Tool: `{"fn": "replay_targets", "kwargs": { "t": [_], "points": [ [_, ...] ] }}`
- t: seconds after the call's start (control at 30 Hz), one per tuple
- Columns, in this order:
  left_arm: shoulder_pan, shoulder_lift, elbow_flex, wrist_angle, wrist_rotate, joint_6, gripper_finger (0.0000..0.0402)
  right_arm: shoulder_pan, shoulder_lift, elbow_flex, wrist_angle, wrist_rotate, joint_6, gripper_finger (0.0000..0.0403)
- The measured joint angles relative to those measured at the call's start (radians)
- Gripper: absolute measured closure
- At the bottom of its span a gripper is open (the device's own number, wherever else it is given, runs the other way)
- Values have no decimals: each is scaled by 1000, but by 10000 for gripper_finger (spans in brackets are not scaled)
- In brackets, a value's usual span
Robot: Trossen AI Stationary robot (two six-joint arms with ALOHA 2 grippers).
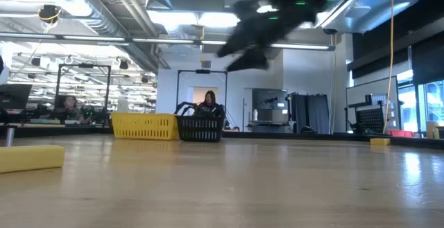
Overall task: Sort & place blocks by color
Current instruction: Put the top yellow block into the red basket
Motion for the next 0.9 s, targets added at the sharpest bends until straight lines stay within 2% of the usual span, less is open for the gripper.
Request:
{"fn": "replay_targets", "kwargs": {
  "t": [0.17, 0.33, 0.5, 0.67, 0.9],
  "points": [
    [0, 0, 0, -2, 8, 25, 129, 77, -309, -346, 232, 43, 195, 126],
    [0, 0, 0, -49, 26, 76, 129, 160, -541, -522, 418, 118, 279, 125],
    [0, 0, 0, -147, 27, 79, 129, 217, -648, -539, 436, 126, 160, 125],
    [0, 0, 0, -185, 50, 78, 129, 253, -665, -505, 437, 126, 16, 125],
    [0, 0, 0, -176, 52, 78, 129, 256, -665, -497, 433, 127, 28, 125]
  ]
}}
